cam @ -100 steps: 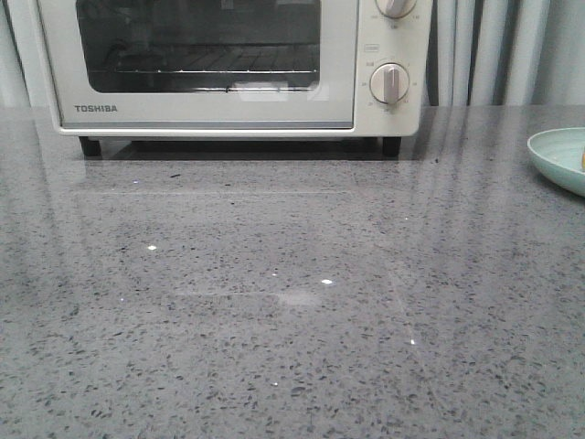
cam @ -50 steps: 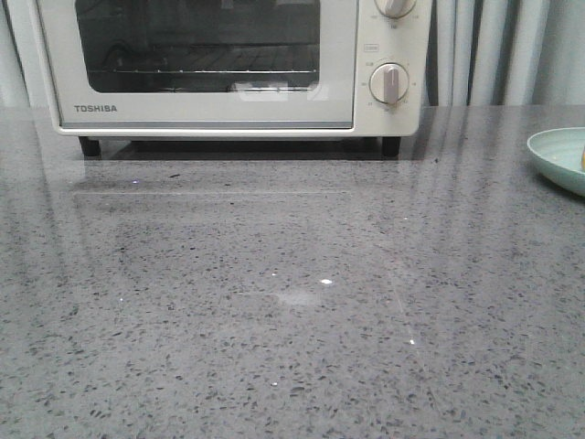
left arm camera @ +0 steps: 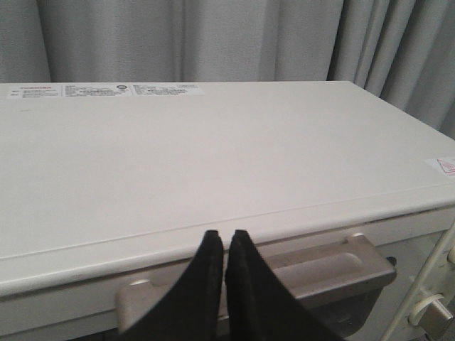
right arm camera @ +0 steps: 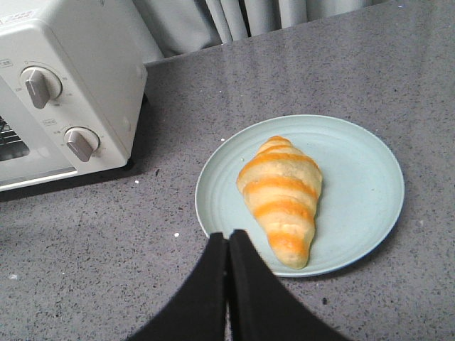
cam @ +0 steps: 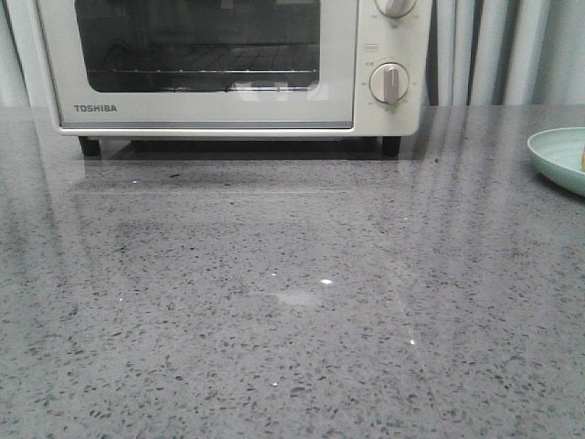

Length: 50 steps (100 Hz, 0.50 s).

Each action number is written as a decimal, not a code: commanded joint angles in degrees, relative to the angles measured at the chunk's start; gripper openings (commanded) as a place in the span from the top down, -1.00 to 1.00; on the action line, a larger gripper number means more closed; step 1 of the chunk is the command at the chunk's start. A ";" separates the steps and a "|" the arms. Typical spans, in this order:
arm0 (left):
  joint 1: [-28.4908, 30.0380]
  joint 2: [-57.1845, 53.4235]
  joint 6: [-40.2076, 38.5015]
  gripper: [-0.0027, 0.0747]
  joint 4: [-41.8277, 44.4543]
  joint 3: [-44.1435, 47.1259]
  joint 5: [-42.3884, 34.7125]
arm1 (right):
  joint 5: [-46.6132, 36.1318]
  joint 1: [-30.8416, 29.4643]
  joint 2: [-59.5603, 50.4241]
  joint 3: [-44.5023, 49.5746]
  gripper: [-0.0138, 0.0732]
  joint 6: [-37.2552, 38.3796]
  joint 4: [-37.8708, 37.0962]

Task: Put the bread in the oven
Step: 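Pull the oven door handle down with the left gripper to open it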

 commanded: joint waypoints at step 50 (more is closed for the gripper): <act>-0.69 4.26 -0.41 0.99 -0.05 -2.29 -4.81 | -3.90 -0.10 0.65 -2.05 0.84 -0.51 0.23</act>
